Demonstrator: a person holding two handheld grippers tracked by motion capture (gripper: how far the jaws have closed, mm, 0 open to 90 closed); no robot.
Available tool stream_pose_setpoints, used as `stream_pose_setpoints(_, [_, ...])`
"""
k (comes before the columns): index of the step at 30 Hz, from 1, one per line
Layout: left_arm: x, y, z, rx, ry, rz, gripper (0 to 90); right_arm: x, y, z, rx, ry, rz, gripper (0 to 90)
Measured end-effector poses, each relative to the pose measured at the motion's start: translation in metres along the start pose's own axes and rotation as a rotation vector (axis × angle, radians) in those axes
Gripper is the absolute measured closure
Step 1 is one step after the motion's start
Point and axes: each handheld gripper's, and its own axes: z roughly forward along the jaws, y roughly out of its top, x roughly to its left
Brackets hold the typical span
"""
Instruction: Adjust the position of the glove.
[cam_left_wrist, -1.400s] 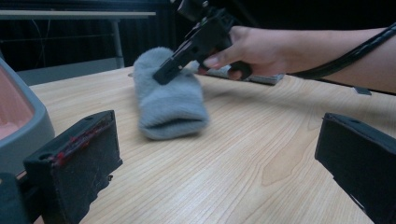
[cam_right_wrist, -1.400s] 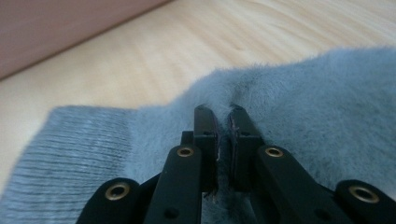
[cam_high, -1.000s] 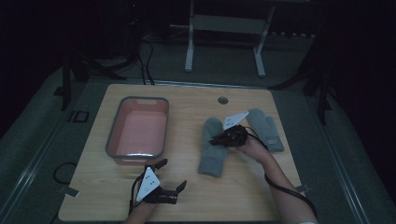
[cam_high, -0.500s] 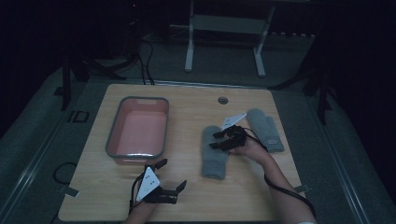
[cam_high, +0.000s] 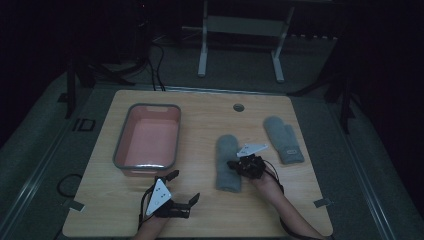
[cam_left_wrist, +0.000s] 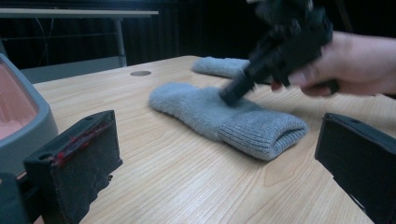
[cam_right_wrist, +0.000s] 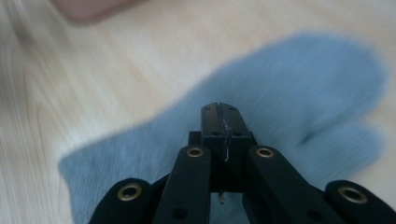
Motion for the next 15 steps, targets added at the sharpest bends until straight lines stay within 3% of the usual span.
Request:
stream_pose_setpoints(1, [0.000,0.000,0.000,0.000,0.001,0.001,0.3,0.002,-0.005,0.004,0.020,-0.017,-0.016,90.0])
stream_pose_setpoints(3, [0.000,0.000,0.000,-0.001,0.002,0.001,0.3,0.001,-0.008,0.006,0.017,-0.025,0.007,90.0])
stream_pose_setpoints(6, [0.000,0.000,0.000,-0.001,0.003,0.001,0.3,-0.002,-0.003,0.007,0.044,-0.039,-0.060,90.0])
stream_pose_setpoints(8, [0.000,0.000,0.000,0.000,0.003,0.000,0.3,-0.009,-0.002,0.010,0.027,-0.039,-0.044,90.0])
stream_pose_setpoints(10, [0.000,0.000,0.000,-0.001,0.002,0.001,0.3,-0.015,-0.002,0.013,0.007,-0.023,-0.045,90.0])
stream_pose_setpoints(13, [0.000,0.000,0.000,-0.001,0.002,0.000,0.3,-0.025,-0.001,0.017,-0.011,0.038,-0.064,90.0])
stream_pose_setpoints(15, [0.000,0.000,0.000,0.000,0.001,0.000,0.3,-0.032,0.000,0.018,-0.014,0.057,-0.030,90.0])
